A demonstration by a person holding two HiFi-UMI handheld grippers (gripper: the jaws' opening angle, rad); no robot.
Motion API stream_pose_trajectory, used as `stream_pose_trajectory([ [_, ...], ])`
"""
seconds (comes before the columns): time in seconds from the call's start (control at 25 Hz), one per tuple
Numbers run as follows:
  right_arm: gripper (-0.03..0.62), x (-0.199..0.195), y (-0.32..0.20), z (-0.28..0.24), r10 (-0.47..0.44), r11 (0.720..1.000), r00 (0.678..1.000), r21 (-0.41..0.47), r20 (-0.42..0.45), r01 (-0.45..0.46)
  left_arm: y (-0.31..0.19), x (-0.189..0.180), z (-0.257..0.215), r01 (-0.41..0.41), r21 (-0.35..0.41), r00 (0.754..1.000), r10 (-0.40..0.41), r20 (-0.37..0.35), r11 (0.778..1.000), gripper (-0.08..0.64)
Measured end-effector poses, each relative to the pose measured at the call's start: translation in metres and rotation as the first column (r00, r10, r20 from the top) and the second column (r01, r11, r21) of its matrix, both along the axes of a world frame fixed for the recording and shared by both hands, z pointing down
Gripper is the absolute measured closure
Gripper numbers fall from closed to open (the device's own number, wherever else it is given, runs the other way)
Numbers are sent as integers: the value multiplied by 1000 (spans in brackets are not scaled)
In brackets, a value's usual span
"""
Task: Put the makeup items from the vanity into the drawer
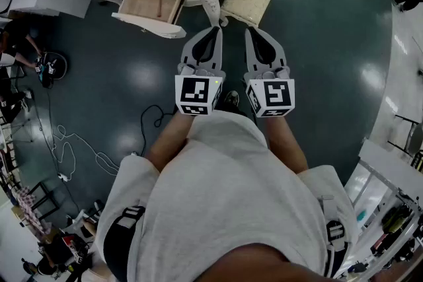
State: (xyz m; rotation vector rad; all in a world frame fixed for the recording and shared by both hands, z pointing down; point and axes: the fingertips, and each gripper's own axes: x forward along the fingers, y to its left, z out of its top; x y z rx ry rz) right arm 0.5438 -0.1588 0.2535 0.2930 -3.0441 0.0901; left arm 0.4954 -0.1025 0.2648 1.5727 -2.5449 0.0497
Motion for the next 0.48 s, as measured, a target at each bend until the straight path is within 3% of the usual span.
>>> stream_pose_trajectory([
  [0.2, 577, -14, 14, 7, -29, 1000, 999, -7, -16, 29, 18, -19, 9, 34, -16, 999, -34, -6, 999, 552],
  [0.48, 577, -67, 33, 16, -146, 989, 989, -5, -37, 146, 26, -62, 19, 84, -33, 996, -85, -29, 996, 552],
])
